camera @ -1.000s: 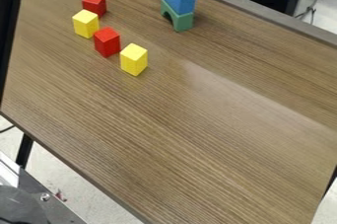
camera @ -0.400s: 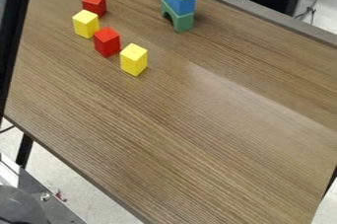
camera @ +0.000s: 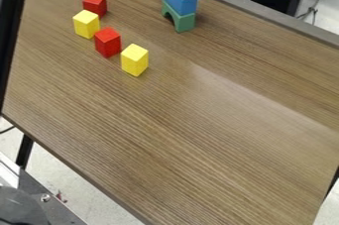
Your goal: Put the yellow rectangular block on the blue block
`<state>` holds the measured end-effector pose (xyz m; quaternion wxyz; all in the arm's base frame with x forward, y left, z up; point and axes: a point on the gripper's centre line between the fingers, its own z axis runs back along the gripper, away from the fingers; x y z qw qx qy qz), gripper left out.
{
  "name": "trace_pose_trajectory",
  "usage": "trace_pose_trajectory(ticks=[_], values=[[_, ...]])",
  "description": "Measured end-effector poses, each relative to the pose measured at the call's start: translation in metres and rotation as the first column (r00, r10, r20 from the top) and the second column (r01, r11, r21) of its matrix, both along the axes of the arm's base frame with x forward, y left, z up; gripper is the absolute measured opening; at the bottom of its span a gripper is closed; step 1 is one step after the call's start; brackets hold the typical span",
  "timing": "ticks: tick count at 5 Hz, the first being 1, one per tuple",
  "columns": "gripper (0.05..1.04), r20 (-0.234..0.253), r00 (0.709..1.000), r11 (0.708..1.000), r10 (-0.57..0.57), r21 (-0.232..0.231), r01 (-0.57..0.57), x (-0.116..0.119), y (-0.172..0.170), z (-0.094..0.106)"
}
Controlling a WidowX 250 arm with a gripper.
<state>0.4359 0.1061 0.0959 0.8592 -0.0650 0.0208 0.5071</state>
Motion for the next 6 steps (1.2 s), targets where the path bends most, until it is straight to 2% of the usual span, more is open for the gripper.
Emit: trace_pose_trajectory(ticks=[1,2,3,4,5,6], values=[[0.557,0.024,0.999,0.999,0.048,0.013,-0.048,-0.002,0.001,0.001],[0.609,0.047,0.997,0.998,0.064,0.019,-0.065,-0.003,0.000,0.002],[0.906,0.026,0.997,0.998,0.067,0.017,-0.067,-0.007,0.000,-0.003],[1.007,0.020,0.998,0.998,0.058,0.017,-0.059,-0.008,0.000,-0.004],[1.000,0.018,0.999,0.999,0.042,0.017,-0.042,-0.008,0.000,-0.003],[1.000,0.044,0.999,0.999,0.024,0.026,-0.025,-0.003,0.002,0.010]])
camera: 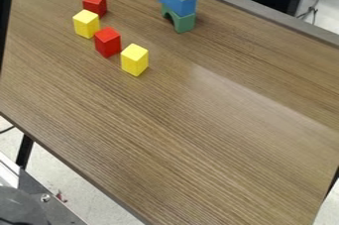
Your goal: Put the yellow rectangular block on the blue block
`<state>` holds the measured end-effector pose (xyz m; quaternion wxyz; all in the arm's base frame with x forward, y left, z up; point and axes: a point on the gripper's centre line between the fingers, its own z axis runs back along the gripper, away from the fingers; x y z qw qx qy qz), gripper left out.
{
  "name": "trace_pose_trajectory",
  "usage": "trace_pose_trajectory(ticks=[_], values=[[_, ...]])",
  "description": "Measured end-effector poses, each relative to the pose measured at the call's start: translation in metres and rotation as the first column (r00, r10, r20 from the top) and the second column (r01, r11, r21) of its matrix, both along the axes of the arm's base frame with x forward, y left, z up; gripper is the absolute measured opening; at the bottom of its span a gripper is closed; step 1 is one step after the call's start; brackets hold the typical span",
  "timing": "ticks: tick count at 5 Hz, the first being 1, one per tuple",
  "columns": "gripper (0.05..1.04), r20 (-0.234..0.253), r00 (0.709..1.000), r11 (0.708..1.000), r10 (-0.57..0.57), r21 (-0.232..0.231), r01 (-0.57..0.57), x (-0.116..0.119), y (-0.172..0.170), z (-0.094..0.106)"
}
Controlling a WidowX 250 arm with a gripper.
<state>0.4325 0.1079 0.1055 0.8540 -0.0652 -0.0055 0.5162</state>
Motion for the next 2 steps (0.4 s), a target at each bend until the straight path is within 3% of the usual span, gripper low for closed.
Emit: trace_pose_trajectory(ticks=[2], values=[[1.000,0.007,1.000,0.992,-0.030,0.120,0.029,0.003,0.011,0.048]])
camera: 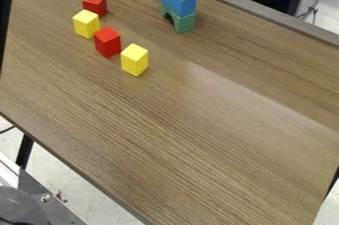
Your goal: Put the yellow rectangular block on the blue block
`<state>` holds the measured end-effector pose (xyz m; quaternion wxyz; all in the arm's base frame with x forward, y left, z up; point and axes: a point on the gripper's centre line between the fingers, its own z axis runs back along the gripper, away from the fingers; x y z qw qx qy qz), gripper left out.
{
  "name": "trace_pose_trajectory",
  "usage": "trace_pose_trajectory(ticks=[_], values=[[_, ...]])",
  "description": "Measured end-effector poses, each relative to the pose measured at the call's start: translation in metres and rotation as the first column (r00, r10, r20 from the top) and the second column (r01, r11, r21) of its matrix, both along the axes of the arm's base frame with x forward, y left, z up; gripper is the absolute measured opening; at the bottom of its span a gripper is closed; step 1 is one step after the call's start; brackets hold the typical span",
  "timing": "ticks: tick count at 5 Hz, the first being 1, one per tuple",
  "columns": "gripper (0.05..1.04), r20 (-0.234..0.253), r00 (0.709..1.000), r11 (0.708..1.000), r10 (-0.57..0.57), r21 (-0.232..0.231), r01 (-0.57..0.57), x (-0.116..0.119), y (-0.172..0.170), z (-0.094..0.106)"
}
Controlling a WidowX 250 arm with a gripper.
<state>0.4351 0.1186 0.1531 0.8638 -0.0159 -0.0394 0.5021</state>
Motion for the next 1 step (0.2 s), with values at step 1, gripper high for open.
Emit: trace_pose_trajectory(ticks=[1], values=[[1.000,-0.018,1.000,1.000,-0.004,0.030,0.004,-0.0009,0.0003,0.0087]])
